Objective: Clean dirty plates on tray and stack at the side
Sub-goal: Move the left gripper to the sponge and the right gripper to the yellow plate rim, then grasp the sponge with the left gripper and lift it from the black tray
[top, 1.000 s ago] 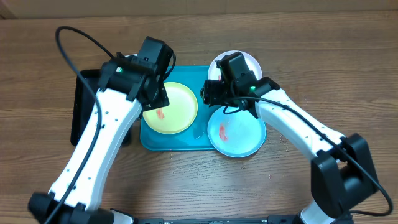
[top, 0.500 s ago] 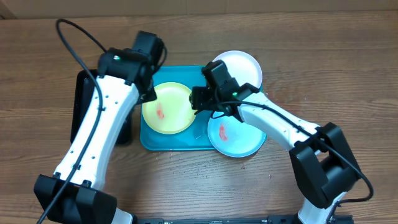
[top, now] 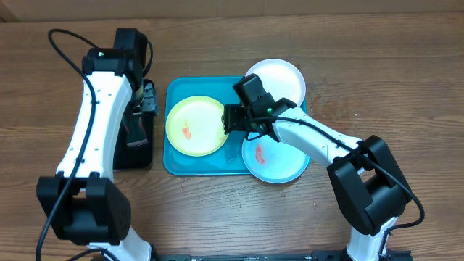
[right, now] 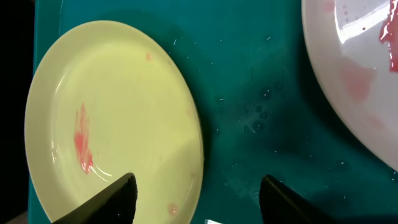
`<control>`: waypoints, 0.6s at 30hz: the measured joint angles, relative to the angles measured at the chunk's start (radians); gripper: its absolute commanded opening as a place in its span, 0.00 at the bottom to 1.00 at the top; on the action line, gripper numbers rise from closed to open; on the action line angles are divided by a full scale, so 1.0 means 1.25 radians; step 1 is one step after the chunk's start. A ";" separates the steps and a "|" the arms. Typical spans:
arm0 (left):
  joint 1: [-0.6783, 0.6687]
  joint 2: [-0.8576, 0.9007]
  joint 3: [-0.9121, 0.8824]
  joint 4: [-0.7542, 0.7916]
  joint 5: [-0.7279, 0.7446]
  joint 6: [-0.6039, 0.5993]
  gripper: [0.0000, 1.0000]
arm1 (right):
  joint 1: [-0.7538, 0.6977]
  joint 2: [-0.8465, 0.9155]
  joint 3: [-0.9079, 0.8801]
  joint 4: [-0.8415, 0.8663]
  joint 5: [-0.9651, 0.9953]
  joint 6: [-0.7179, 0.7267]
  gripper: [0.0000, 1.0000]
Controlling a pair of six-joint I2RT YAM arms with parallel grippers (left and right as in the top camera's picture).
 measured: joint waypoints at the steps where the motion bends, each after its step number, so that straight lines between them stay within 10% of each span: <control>1: 0.001 0.008 0.000 -0.002 0.006 0.002 0.73 | 0.000 0.000 0.000 0.000 0.000 -0.001 0.66; 18: 0.042 0.216 0.000 0.054 0.036 -0.078 0.63 | 0.000 0.000 0.000 0.000 0.003 -0.012 0.67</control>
